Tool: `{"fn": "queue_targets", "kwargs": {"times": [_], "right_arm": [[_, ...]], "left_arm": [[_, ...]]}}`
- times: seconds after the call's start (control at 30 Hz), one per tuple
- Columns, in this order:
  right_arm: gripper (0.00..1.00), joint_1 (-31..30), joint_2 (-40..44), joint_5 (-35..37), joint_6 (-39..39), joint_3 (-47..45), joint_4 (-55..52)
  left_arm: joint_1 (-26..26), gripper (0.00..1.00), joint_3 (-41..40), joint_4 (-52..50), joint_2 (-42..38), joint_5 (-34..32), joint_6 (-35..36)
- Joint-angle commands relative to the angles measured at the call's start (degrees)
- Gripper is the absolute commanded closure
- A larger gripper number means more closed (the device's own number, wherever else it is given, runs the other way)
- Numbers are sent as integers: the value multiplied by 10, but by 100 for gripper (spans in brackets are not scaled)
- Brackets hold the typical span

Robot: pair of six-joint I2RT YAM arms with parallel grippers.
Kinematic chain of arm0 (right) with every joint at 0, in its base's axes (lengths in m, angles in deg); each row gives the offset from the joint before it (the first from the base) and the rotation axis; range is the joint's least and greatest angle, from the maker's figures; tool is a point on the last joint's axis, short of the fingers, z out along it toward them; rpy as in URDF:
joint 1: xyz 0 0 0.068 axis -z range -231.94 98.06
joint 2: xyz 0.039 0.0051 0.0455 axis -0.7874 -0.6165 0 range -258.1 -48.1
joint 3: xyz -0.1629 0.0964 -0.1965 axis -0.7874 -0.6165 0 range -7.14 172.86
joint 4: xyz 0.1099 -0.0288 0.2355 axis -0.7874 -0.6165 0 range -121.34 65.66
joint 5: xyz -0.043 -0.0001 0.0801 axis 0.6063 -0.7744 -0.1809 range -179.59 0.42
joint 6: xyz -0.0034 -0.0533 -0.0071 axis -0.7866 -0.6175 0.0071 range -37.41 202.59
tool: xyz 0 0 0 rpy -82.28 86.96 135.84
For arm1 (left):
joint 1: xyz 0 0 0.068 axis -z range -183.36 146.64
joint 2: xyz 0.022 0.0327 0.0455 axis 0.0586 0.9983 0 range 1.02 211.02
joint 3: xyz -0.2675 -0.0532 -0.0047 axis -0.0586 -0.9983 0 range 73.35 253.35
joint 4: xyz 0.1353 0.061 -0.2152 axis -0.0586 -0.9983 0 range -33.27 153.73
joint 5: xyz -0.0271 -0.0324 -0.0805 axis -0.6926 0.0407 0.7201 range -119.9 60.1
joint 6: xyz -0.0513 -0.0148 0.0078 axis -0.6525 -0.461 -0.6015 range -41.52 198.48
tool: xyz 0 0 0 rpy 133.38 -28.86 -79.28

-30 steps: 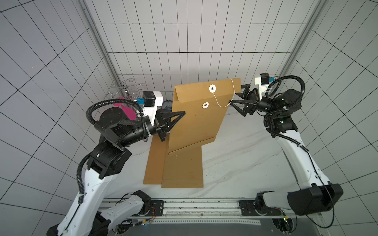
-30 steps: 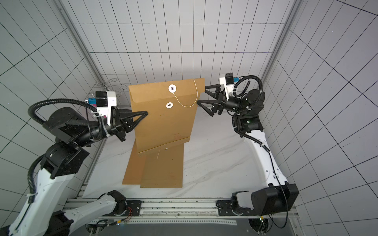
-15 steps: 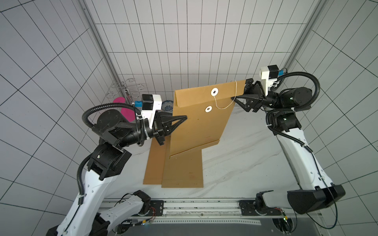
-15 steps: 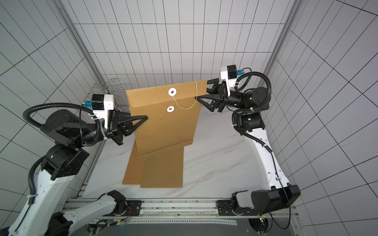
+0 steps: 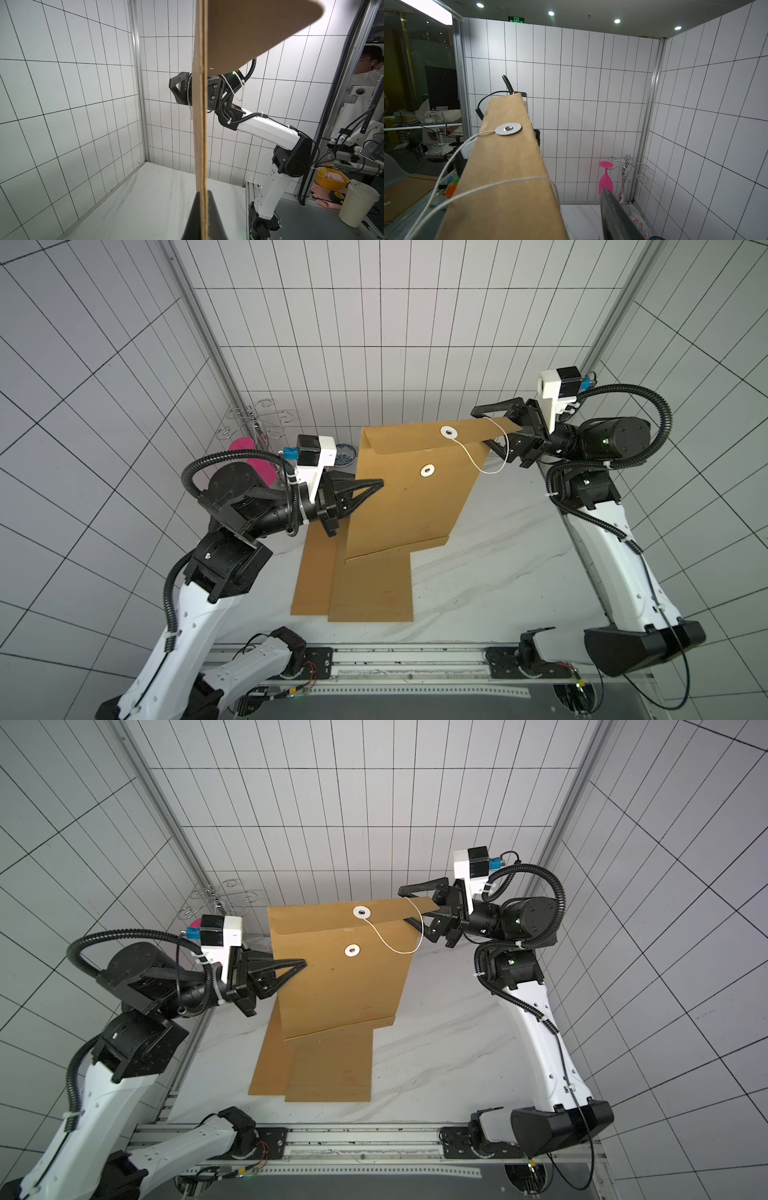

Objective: Open the file bag
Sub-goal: Adjust the file bag.

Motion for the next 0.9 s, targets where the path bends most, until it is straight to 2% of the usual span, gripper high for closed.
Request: {"fn": "queue_targets", "kwargs": {"times": [0.0,0.43,0.57,0.6,0.67,0.73,0.77,0.8,0.87], "right_arm": [[58,-5,15,-10,10,32,16],[99,-7,31,-25,6,13,-1],[100,-7,38,-25,2,9,-21],[100,-6,41,-21,-9,11,-47],[100,-5,46,-8,-55,15,-136],[100,-2,55,22,-126,17,-267],[100,0,58,40,-156,18,-323],[100,2,60,60,-179,19,-379],[100,11,62,113,-208,21,-479]], "left_arm": [[-2,100,-6,3,-6,4,9],[-2,100,-12,5,-7,-16,15],[-2,100,-19,-3,-9,-46,18],[-2,92,-21,-8,-11,-67,19],[-2,58,-24,-20,-15,-111,27],[-2,33,-29,-34,-21,-170,36],[-2,15,-31,-42,-23,-197,40],[-2,4,-33,-53,-24,-232,46],[-2,2,-37,-77,-24,-308,49]]}}
